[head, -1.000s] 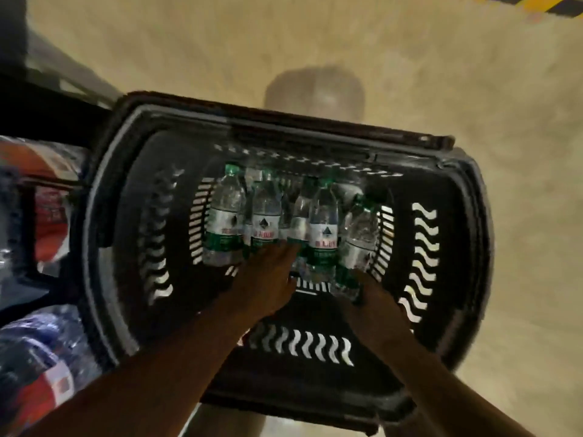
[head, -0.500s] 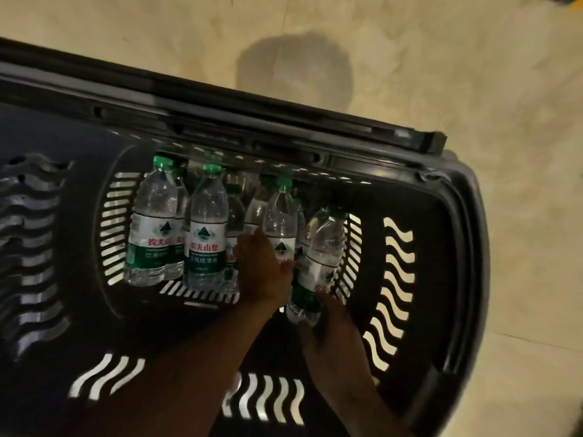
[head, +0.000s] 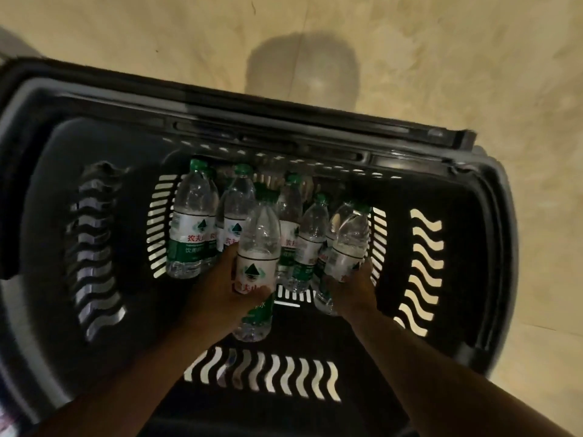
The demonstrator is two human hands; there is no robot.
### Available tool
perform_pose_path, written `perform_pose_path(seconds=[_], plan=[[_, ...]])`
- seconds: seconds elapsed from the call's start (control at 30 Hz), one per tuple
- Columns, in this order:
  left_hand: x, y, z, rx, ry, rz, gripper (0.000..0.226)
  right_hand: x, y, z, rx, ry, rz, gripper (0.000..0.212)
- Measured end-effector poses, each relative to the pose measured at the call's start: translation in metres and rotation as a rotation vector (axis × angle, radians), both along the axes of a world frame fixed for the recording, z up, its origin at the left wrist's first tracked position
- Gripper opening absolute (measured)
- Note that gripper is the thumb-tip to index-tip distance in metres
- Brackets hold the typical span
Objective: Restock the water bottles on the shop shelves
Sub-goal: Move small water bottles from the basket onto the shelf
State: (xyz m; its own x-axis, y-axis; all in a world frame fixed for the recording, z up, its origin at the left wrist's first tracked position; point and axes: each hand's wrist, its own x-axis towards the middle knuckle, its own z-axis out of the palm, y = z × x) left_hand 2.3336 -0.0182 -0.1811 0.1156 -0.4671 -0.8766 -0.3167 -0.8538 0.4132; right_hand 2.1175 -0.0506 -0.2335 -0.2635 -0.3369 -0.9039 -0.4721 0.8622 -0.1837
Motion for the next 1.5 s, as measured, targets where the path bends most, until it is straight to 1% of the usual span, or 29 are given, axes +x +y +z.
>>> perform_pose_path(seconds=[0.13, 0.23, 0.33, 0.4, 0.5, 0.57, 0.63, 0.67, 0.73, 0.77, 0.87, 0.97, 1.03, 1.1, 1.13, 1.23, 1.3, 1.4, 1.5], plan=[[0.011, 0.002, -0.019, 0.003, -0.005, -0.007, 0.068, 0.009, 0.011, -0.024, -0.050, 0.103, -0.028, 0.074], [0.015, 0.002, -0.026, 0.011, -0.020, 0.040, 0.067, 0.016, 0.016, -0.026, -0.057, 0.106, 0.019, 0.068], [0.018, -0.001, -0.018, 0.030, -0.004, 0.106, 0.069, 0.019, 0.012, -0.008, -0.020, 0.049, 0.038, 0.056], [0.022, -0.003, -0.003, 0.036, 0.015, 0.145, 0.069, 0.022, 0.007, 0.013, 0.010, -0.025, 0.067, 0.055], [0.029, -0.011, 0.031, 0.025, 0.026, 0.207, 0.071, 0.023, -0.004, 0.059, 0.022, -0.121, 0.202, 0.052], [0.037, -0.013, 0.062, 0.003, 0.047, 0.223, 0.067, 0.024, -0.014, 0.098, 0.018, -0.151, 0.271, 0.052], [0.046, -0.014, 0.101, -0.008, 0.056, 0.232, 0.064, 0.025, -0.023, 0.140, 0.037, -0.158, 0.322, 0.060], [0.051, -0.016, 0.124, -0.013, 0.063, 0.230, 0.065, 0.026, -0.029, 0.163, 0.046, -0.161, 0.347, 0.062], [0.059, -0.019, 0.176, -0.028, 0.089, 0.250, 0.077, 0.029, -0.041, 0.212, 0.053, -0.185, 0.413, 0.062], [0.064, -0.021, 0.205, -0.045, 0.094, 0.268, 0.078, 0.032, -0.048, 0.238, 0.046, -0.197, 0.436, 0.063], [0.076, -0.021, 0.297, -0.106, 0.130, 0.330, 0.067, 0.042, -0.061, 0.327, 0.009, -0.238, 0.416, 0.064], [0.087, -0.010, 0.384, -0.191, 0.156, 0.372, 0.053, 0.055, -0.060, 0.413, -0.073, -0.303, 0.368, 0.056], [0.096, -0.003, 0.440, -0.251, 0.180, 0.418, 0.057, 0.065, -0.057, 0.467, -0.152, -0.381, 0.305, 0.062], [0.102, 0.006, 0.489, -0.308, 0.223, 0.457, 0.068, 0.072, -0.053, 0.516, -0.226, -0.484, 0.300, 0.059], [0.104, 0.011, 0.510, -0.339, 0.246, 0.477, 0.070, 0.074, -0.050, 0.540, -0.251, -0.504, 0.317, 0.057], [0.108, 0.030, 0.560, -0.447, 0.283, 0.532, 0.063, 0.076, -0.034, 0.597, -0.355, -0.511, 0.359, 0.063], [0.109, 0.045, 0.585, -0.489, 0.300, 0.551, 0.061, 0.078, -0.019, 0.626, -0.407, -0.483, 0.372, 0.058], [0.106, 0.062, 0.605, -0.516, 0.308, 0.594, 0.062, 0.075, 0.000, 0.655, -0.467, -0.449, 0.342, 0.052], [0.101, 0.076, 0.615, -0.571, 0.321, 0.593, 0.052, 0.073, 0.012, 0.676, -0.537, -0.488, 0.303, 0.059]])
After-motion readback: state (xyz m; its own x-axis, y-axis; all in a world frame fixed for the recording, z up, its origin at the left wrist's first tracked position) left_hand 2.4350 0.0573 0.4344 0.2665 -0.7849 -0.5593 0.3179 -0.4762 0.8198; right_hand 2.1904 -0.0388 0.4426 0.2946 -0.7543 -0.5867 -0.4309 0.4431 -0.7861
